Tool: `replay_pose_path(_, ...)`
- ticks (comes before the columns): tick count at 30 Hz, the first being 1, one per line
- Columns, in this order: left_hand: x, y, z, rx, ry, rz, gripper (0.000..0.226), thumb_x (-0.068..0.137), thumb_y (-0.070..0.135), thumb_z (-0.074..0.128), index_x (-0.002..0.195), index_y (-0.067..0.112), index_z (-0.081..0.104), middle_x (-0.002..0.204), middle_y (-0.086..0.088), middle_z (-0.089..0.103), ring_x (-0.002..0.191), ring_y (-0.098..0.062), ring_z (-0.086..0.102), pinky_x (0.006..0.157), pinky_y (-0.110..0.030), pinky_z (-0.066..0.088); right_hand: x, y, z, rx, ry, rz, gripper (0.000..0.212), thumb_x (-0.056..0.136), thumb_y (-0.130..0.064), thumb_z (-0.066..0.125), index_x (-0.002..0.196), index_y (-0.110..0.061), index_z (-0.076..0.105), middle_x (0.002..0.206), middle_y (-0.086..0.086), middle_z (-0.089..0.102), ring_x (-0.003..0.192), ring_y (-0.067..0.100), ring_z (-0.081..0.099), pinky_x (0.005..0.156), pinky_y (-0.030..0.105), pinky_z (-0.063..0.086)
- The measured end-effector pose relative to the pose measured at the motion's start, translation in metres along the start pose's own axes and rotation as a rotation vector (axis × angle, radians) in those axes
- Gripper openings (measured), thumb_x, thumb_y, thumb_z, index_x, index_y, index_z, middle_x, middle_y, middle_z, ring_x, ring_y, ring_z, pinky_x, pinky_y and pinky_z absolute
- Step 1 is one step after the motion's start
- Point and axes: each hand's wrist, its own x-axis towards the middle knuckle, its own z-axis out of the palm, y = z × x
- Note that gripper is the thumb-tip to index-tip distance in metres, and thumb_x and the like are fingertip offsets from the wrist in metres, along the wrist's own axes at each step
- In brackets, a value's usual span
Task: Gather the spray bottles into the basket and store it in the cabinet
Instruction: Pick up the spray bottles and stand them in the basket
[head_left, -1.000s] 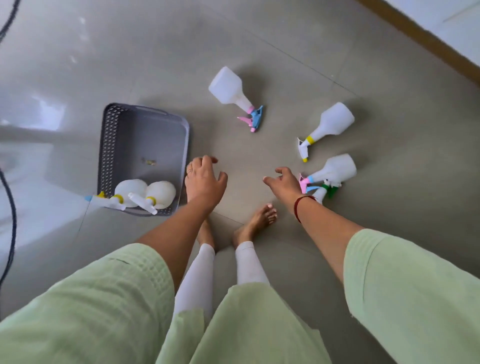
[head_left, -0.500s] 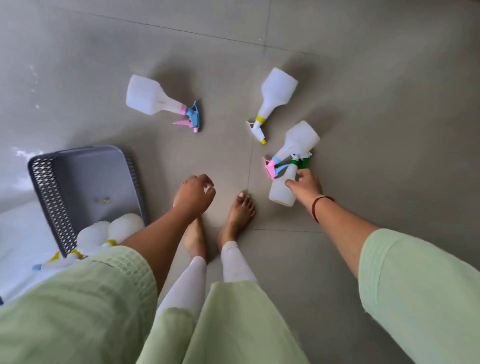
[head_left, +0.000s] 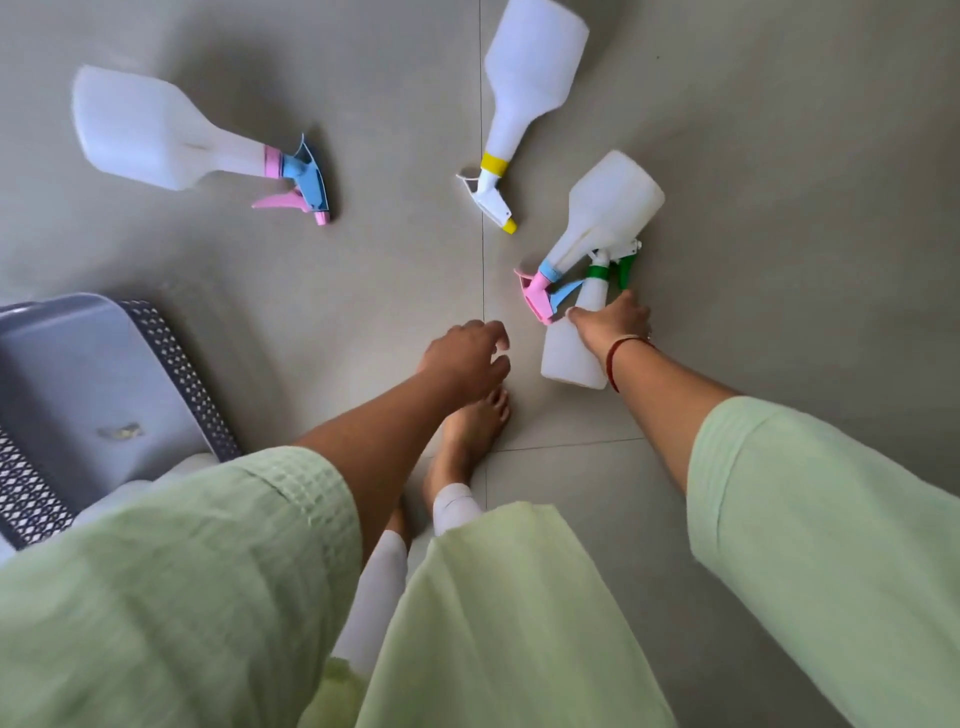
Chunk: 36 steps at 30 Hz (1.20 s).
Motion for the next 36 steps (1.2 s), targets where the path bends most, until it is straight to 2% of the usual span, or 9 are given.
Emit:
replay_pose_path(5,0.004,-0.020,0.004,0.015,-0.041,-0.009,0.028,0.090,0.024,0.047,0.115,0.018,0.056,0.119,-0.006,0.060,0.110,-0.027,0.056,0.092,-0.038,0.047,0.018,0.005,0.012,0.095,0.000,0.045,0.059,0.078,-0.027,0.065,0.126,-0.010,0.035,0.130,0.014,0.054,0.115,0.037,0.056,0.100,0.048,0.044)
replay_pose_path(11,-0.031,-0.012,-0.010,-0.033,-0.013,-0.058,0.024,0.090,0.024,0.048,0.111,0.017,0.059,0.115,-0.008,0.063,0.107,-0.028,0.058,0.089,-0.036,0.048,-0.021,0.024,-0.017,0.176,0.007,0.090,0.059,0.078,-0.025,0.066,0.126,-0.008,0.036,0.128,0.017,0.056,0.110,0.036,0.059,0.094,0.043,0.049)
replay_pose_path(15,-0.058,0.013,-0.034,-0.147,0.104,-0.046,0.028,0.091,0.023,0.049,0.118,0.016,0.054,0.119,-0.009,0.059,0.106,-0.028,0.059,0.087,-0.034,0.048,-0.061,0.020,-0.034,0.384,-0.086,0.089,0.057,0.074,-0.026,0.072,0.121,-0.010,0.043,0.120,0.014,0.060,0.101,0.031,0.062,0.089,0.042,0.052)
replay_pose_path(18,-0.068,0.033,-0.057,-0.287,0.311,-0.064,0.039,0.093,0.032,0.049,0.128,0.016,0.045,0.126,-0.011,0.054,0.110,-0.030,0.057,0.091,-0.042,0.049,-0.089,-0.004,-0.034,0.412,-0.189,-0.065,0.058,0.072,-0.027,0.075,0.119,-0.013,0.046,0.116,0.011,0.063,0.097,0.029,0.064,0.087,0.042,0.054)
replay_pose_path(21,-0.070,0.039,-0.083,-0.453,0.488,-0.113,0.047,0.093,0.040,0.049,0.131,0.015,0.041,0.127,-0.010,0.053,0.114,-0.029,0.055,0.092,-0.041,0.046,-0.114,-0.036,-0.023,0.307,-0.245,-0.258,0.060,0.072,-0.028,0.074,0.123,-0.017,0.045,0.110,0.002,0.060,0.100,0.025,0.062,0.089,0.038,0.052)
replay_pose_path(26,-0.089,-0.001,-0.118,-0.483,0.608,-0.273,0.061,0.089,0.051,0.050,0.135,0.014,0.037,0.123,-0.011,0.060,0.112,-0.030,0.058,0.083,-0.038,0.046,-0.153,-0.089,0.003,0.131,-0.326,-0.571,0.070,0.073,-0.026,0.076,0.133,-0.023,0.040,0.102,-0.001,0.054,0.094,0.016,0.054,0.080,0.024,0.041)
replay_pose_path(30,-0.130,-0.052,-0.138,-0.519,0.666,-0.296,0.043,0.087,0.042,0.058,0.117,0.012,0.053,0.100,-0.009,0.069,0.091,-0.028,0.066,0.074,-0.034,0.052,-0.191,-0.122,0.024,-0.046,-0.377,-0.824,0.080,0.067,-0.028,0.081,0.135,-0.028,0.040,0.099,-0.003,0.052,0.093,0.012,0.050,0.082,0.019,0.036)
replay_pose_path(33,-0.168,-0.086,-0.148,-0.651,0.661,-0.345,0.034,0.080,0.037,0.066,0.101,0.011,0.062,0.090,-0.007,0.070,0.082,-0.026,0.068,0.076,-0.039,0.057,-0.221,-0.136,0.041,-0.177,-0.423,-0.962,0.083,0.066,-0.027,0.081,0.137,-0.032,0.038,0.099,-0.002,0.054,0.093,0.013,0.052,0.084,0.021,0.038)
replay_pose_path(36,-0.209,-0.114,-0.146,-0.741,0.682,-0.381,0.028,0.076,0.035,0.068,0.095,0.014,0.064,0.084,-0.007,0.073,0.072,-0.021,0.071,0.071,-0.037,0.060,-0.255,-0.143,0.062,-0.275,-0.470,-1.045,0.088,0.066,-0.025,0.081,0.138,-0.034,0.033,0.104,0.000,0.059,0.099,0.017,0.056,0.091,0.026,0.042)
